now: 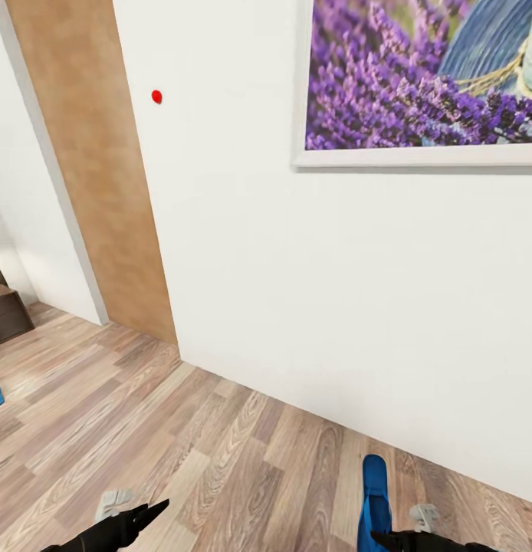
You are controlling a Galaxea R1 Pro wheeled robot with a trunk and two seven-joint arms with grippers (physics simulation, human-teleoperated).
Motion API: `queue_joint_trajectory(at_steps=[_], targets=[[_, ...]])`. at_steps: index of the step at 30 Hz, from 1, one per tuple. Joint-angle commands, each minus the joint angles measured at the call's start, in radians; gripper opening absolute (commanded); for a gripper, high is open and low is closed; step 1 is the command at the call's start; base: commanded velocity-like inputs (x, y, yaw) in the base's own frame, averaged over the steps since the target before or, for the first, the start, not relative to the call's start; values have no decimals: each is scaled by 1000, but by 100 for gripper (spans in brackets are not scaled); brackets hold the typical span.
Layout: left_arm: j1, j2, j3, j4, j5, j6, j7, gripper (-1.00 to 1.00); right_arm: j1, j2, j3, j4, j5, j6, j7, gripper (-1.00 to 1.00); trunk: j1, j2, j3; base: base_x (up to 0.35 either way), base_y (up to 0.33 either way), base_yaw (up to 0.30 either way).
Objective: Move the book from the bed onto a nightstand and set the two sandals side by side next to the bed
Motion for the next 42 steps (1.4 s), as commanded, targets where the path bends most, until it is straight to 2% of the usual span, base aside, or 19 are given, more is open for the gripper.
queue_joint_trajectory(at_steps=[1,8,17,42], targets=[[-1,0,1,0,5,10,-3,100,0,0,-10,0,8,1,7,-100,0,0,-1,103,-57,56],[-1,0,2,0,5,10,-3,100,0,0,-10,0,8,1,7,-100,0,0,-1,54,-15,14],[0,0,1,0,5,10,-3,100,0,0,-10,0,8,0,6,-100,0,0,-1,287,0,40],[-1,0,3,0,5,10,-4,100,0,0,-10,0,8,0,5,-100,0,0,-1,22,0,230]])
